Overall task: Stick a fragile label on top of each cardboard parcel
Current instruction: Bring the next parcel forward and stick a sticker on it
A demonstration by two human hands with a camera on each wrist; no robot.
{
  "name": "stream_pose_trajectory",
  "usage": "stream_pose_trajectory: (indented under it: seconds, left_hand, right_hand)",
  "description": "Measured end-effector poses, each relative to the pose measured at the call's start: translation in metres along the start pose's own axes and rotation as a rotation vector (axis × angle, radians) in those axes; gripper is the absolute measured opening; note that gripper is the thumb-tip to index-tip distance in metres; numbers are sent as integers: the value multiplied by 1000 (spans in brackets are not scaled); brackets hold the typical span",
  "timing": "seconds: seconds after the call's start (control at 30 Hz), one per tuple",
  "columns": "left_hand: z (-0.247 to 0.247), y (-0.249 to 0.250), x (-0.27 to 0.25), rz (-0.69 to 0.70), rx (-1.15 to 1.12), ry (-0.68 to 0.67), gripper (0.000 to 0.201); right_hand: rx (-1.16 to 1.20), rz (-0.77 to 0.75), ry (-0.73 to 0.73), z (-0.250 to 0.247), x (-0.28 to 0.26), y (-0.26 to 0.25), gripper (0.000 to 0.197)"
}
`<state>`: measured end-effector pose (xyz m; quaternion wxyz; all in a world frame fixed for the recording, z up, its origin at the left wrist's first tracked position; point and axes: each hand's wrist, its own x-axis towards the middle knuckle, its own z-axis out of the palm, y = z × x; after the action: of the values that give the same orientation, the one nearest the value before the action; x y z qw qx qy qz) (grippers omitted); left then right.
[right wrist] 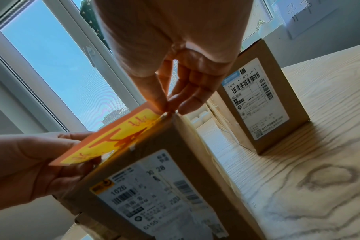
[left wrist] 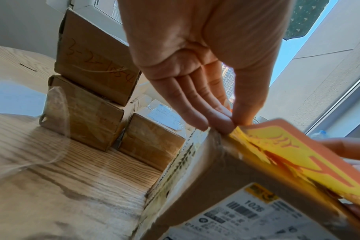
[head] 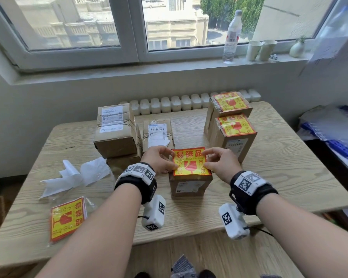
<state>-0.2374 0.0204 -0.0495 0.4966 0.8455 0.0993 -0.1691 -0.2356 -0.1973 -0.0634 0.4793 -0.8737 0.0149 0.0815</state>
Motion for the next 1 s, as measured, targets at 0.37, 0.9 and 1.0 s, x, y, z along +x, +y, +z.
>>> stream_pose_trajectory:
  seconds: [0.37, 0.9, 1.0]
  left_hand:
    - [5, 6, -1, 51, 207, 41, 44]
    - [5, 2, 2, 133, 530, -64, 99]
    - [-1, -1, -2, 52, 550, -111, 115]
  right_hand:
    - [-133, -38, -31, 1, 0, -5, 32]
    - [-727, 74, -321, -7, 1, -16, 120]
    - [-694, 80, -328, -8, 0, -14, 124]
